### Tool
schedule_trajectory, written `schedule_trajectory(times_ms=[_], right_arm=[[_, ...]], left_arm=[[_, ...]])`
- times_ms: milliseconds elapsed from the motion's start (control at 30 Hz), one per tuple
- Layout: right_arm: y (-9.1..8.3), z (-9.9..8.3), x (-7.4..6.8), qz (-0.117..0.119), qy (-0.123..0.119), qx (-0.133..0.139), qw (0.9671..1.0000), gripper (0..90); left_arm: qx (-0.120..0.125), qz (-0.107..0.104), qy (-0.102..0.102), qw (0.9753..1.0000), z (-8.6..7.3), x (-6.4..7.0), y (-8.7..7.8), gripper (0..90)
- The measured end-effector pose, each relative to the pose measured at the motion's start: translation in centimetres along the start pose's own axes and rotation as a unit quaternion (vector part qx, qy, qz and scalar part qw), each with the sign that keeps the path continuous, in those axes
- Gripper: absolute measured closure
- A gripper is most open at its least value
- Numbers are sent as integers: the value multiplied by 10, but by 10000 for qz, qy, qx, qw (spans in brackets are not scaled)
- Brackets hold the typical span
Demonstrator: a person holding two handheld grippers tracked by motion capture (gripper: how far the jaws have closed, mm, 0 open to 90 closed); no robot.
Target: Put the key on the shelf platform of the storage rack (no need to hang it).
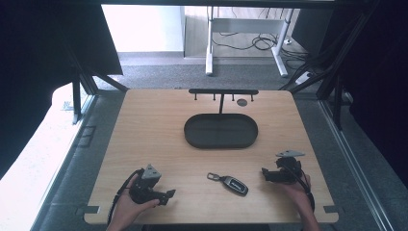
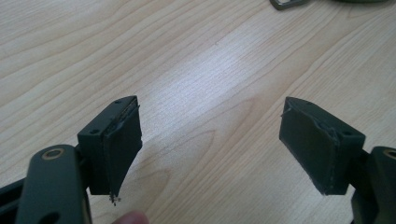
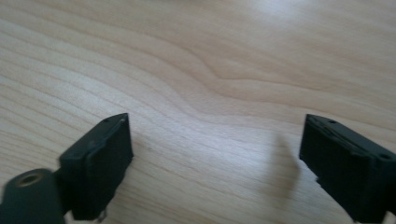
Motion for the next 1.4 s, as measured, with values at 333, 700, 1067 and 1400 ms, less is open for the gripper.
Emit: schedule_trajectory(times_ms=[333,700,1067,1400], right_arm=[[-22,-6,10,307,218,388,9985,173],[-34,-5,8,522,-13,501,9974,216],[-32,-7,2,794,-151,376,9960,296],[-40,-7,-5,890,-386,376,9946,321]], left_arm=[[180,-31,126,9998,2,6,-8,212],[159,-45,96,9998,1,5,-8,213],[121,-39,133,9998,1,6,-7,213],[117,-37,116,9999,1,7,-8,212]])
Point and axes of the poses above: each handheld gripper's, and its own axes: y roughly forward along the jaws, z roughly out of its top, x roughly to its right, the point moved 3 cm from there along y, roughly forward along the jaws, and after that the axes turned 9 degrees about -x, right-handed, at the moved point
